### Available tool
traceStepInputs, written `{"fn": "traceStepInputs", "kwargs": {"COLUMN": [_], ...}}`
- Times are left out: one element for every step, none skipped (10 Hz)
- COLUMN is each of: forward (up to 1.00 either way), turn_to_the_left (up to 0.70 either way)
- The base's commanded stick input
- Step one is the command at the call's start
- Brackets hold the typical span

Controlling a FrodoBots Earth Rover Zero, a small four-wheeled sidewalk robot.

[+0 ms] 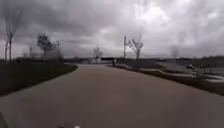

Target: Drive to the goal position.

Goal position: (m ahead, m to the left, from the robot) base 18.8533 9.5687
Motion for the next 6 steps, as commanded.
{"fn": "traceStepInputs", "kwargs": {"forward": [1.00,1.00,1.00,1.00,1.00,1.00], "turn_to_the_left": [0.00,0.00,0.00,0.00,0.00,0.00]}}
